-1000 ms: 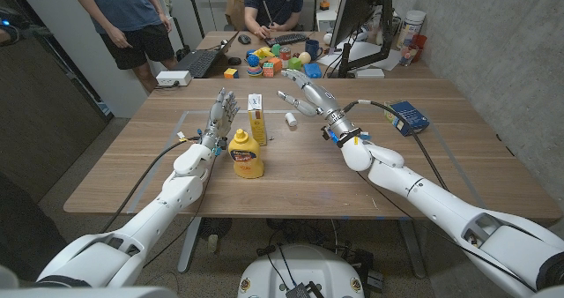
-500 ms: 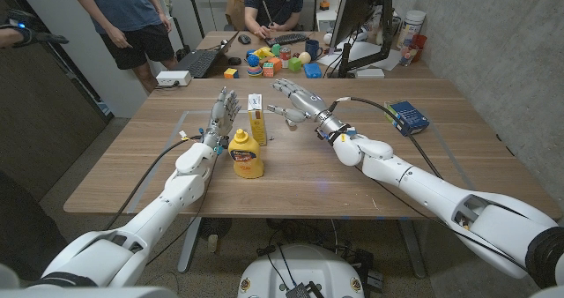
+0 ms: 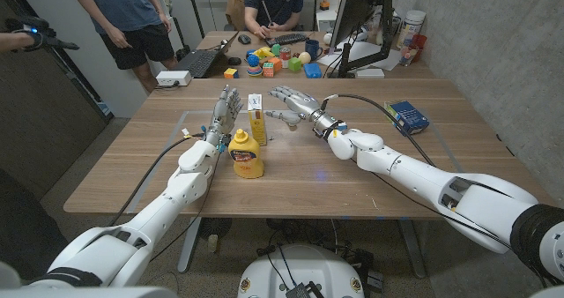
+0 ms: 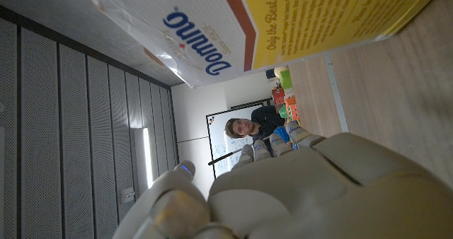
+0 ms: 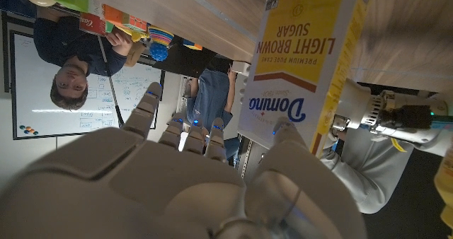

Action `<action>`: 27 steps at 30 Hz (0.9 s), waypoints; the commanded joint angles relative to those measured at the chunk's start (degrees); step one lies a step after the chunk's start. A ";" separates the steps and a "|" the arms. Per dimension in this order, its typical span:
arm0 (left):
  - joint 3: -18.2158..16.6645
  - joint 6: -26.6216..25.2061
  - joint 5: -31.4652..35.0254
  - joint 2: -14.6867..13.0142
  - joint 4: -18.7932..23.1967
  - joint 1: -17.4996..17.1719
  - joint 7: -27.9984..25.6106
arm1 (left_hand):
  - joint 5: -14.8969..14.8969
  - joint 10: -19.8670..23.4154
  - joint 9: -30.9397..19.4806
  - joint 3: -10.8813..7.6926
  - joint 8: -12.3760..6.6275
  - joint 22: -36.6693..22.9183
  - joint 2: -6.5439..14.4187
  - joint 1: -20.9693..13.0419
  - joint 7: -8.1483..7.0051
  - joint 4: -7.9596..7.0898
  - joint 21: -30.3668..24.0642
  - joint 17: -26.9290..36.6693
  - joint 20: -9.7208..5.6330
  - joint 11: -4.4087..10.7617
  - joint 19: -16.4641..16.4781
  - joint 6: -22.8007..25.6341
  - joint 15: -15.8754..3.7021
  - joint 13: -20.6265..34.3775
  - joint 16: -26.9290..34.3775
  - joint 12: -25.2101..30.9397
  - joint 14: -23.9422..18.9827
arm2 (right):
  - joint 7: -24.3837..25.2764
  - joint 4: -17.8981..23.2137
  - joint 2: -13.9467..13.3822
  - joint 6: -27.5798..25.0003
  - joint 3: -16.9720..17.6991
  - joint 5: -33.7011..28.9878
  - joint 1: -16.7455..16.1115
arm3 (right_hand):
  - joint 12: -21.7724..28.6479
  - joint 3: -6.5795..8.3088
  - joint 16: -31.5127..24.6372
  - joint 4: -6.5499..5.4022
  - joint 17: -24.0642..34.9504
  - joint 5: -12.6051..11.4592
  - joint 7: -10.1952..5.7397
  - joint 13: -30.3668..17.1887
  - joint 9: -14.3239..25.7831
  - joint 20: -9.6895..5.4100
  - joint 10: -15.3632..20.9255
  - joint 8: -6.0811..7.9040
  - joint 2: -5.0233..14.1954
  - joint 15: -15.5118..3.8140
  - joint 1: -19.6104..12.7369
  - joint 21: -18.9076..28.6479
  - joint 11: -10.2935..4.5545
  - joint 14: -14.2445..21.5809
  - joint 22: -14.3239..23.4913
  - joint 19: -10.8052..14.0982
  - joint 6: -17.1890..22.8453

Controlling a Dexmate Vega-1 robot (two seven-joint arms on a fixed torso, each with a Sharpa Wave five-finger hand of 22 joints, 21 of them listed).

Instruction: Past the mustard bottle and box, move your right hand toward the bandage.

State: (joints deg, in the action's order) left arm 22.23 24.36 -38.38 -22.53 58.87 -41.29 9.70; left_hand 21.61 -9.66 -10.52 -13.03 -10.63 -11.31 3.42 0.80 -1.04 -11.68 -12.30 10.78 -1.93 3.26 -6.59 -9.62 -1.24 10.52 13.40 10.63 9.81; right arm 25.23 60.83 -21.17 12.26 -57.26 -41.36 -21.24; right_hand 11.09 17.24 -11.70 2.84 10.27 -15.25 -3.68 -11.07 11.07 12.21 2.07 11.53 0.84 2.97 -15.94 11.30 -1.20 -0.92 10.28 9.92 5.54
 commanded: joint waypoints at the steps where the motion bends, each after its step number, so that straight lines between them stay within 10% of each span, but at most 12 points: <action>1: 0.41 -1.44 0.97 -0.38 2.46 -0.20 -2.06 | 0.19 -8.14 -0.33 0.08 -0.49 -0.28 7.53 0.06 0.09 0.05 -0.40 0.30 -1.21 -0.17 -0.08 -8.68 0.09 0.18 0.44 0.42 6.09 | 2.70 -11.34 4.50 -0.17 -6.31 -0.45 5.15 | 0.13 0.15 -0.20 0.09 0.06 0.04 0.00 -0.21 0.28 0.23 0.31 -0.02 0.13 0.11 -0.80 0.37 0.27 0.51 0.28 0.74 0.12; 27: 0.53 -4.23 1.19 -1.57 8.60 -3.11 -5.73 | 0.17 -8.15 -0.33 0.29 -0.43 -0.26 7.50 0.06 0.05 0.06 -0.38 0.29 -1.20 -0.18 -0.01 -8.59 0.09 0.18 0.42 0.34 6.00 | 7.24 -24.12 9.49 0.34 -14.86 2.23 8.77 | 0.03 1.39 -0.27 1.61 -0.05 -0.49 -0.68 -0.20 0.24 0.05 0.09 -0.14 1.44 -0.93 -3.80 1.04 -0.51 0.94 0.22 3.50 -0.49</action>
State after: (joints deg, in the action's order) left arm 22.73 21.00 -37.29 -23.75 65.29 -43.21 5.45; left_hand 21.61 -9.66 -10.52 -13.03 -10.63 -11.31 3.42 0.80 -1.04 -11.68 -12.30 10.78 -1.93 3.26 -6.59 -9.62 -1.24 10.52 13.40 10.63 9.81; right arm 31.27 40.84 -13.41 12.77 -69.11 -40.32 -13.83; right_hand 11.08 18.44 -11.70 4.02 10.13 -15.48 -4.21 -11.06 11.06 12.28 2.06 11.53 2.27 2.13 -18.75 11.98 -1.20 -0.09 10.27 12.66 5.00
